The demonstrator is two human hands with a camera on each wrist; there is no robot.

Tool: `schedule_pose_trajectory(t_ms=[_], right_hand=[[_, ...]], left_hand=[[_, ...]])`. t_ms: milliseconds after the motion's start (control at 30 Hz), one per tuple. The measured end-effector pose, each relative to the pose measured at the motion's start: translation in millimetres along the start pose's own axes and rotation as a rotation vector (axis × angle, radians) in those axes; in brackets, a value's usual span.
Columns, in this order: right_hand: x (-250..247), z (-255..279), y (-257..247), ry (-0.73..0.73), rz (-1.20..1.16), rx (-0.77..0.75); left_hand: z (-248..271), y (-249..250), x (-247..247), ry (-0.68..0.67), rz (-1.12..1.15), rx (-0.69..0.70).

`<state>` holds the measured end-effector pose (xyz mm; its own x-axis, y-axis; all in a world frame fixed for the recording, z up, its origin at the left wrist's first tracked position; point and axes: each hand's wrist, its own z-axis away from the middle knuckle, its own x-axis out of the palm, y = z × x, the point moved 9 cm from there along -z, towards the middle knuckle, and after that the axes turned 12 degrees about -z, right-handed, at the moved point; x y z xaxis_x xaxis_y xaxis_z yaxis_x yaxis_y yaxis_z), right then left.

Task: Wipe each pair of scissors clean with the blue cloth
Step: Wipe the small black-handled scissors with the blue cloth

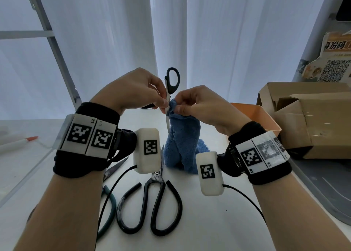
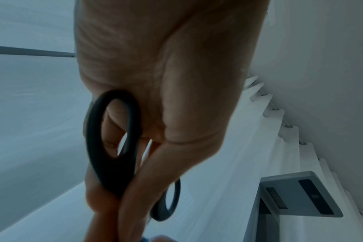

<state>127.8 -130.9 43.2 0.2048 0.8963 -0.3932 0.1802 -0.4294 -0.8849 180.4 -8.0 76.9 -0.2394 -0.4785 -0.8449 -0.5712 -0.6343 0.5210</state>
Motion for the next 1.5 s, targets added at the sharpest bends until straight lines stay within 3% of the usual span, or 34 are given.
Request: schedule_pose_trajectory(t_ms=[200,433,633,833,1033,1200,1400,1500], right_hand=[[-3.4,1.6,-0.6,0.023,-0.073,0.009],[2.6,4.6,-4.9,-0.072,0.052,0.017],[-6.0,3.1,-1.5,0.017,-0.01,0.02],[3.4,3.2,-1.6,-0.068,-0.005,0.04],[-5.2,4.0,-2.7,0.017,-0.03,0.028],[2.4,3.8,-0.7,-0.1,-0.005,0.044],[-5.6,4.8,0.4,-0.003,-0.017,0.05],[-1.2,4.2,-1.3,-0.054,-0.04,0.037]], left_hand=[[3.0,-0.2,-8.9,0.038,0.025,0.016],[3.0,2.9,-0.5,-0.002,0.001,0.009],[2.2,2.0,-6.0,0.029,0.03,0.013],[2.2,0.7,-2.8,0.015,0.012,0.002],[4.3,-0.1,-8.6,0.036,0.045,0.002],[5.2,1.4,-3.8,0.005,0.015,0.001],[4.9,0.4,-7.5,0.032,0.043,-0.002],[5.8,0.5,-6.7,0.02,0.038,0.0]])
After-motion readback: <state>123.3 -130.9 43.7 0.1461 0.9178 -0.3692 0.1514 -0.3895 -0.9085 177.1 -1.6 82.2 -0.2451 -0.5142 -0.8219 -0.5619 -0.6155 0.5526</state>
